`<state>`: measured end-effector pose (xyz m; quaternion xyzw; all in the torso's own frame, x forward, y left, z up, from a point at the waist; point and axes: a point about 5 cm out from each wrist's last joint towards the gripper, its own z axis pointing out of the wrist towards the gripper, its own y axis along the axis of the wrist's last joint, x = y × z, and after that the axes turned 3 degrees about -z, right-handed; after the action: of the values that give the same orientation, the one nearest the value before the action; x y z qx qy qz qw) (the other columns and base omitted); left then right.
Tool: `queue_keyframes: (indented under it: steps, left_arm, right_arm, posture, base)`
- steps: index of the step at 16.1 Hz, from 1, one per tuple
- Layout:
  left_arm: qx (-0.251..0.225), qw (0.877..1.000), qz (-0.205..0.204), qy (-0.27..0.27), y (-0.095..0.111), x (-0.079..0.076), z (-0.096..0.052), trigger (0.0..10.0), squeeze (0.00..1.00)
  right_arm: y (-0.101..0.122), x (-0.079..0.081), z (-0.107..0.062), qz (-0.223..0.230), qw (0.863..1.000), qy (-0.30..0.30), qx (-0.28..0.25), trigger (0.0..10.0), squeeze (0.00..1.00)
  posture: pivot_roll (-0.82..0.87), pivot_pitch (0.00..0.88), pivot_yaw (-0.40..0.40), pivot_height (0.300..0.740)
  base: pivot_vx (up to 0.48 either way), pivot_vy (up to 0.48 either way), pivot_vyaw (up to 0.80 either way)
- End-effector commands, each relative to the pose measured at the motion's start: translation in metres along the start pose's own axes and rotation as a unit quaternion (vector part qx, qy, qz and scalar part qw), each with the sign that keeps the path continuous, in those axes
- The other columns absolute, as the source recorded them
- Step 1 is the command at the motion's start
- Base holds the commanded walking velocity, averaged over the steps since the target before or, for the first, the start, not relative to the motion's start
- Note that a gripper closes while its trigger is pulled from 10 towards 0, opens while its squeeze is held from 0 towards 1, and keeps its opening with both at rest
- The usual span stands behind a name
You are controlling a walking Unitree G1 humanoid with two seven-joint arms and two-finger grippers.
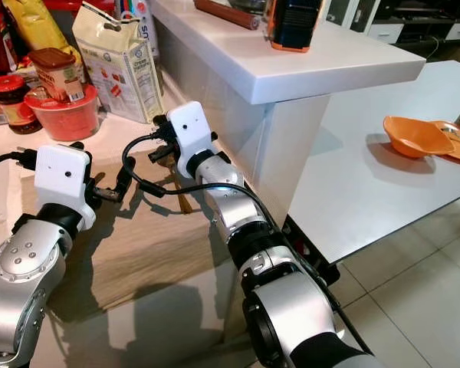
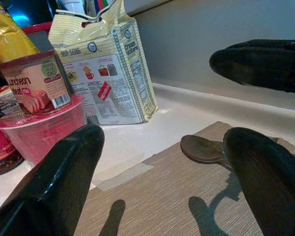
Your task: Setting the table
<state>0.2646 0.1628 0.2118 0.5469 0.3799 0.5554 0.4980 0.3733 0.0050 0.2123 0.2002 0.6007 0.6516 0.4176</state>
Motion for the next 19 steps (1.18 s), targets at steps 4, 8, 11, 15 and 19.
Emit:
queue_keyframes:
  steps: [4, 8, 11, 15, 19]
  left_arm:
    - [0.006, 1.000, 0.007, -0.003, -0.001, 0.001, 0.002, 10.0, 0.00]
    - [0.006, 1.000, 0.015, 0.000, -0.001, 0.003, 0.002, 10.0, 0.00]
    - [0.004, 1.000, 0.014, -0.007, -0.001, 0.002, 0.003, 10.0, 0.00]
    - [0.007, 1.000, 0.024, -0.008, -0.001, 0.001, 0.004, 10.0, 0.00]
    - [0.008, 1.000, 0.026, -0.011, -0.002, 0.000, 0.004, 10.0, 0.00]
  right_arm:
    - [-0.022, 0.001, -0.004, 0.064, 0.995, -0.033, 0.065, 10.0, 1.00]
    - [-0.029, 0.003, -0.006, 0.082, 0.993, -0.035, 0.083, 10.0, 1.00]
    - [-0.031, 0.004, -0.006, 0.086, 0.992, -0.034, 0.089, 10.0, 1.00]
    - [-0.036, 0.003, -0.008, 0.086, 0.991, -0.040, 0.096, 10.0, 1.00]
    - [-0.041, -0.005, -0.012, 0.099, 0.986, -0.076, 0.111, 10.0, 1.00]
  posture:
    - [0.15, 0.000, -0.039, 0.732]
    - [0.16, 0.000, -0.040, 0.732]
    - [0.15, 0.000, -0.040, 0.732]
    - [0.15, 0.000, -0.037, 0.732]
    - [0.15, 0.000, -0.037, 0.732]
  base:
    - [0.000, 0.000, 0.00]
    - [0.000, 0.000, 0.00]
    - [0.000, 0.242, 0.00]
    - [0.000, 0.119, 0.00]
    - [0.000, 0.000, 0.00]
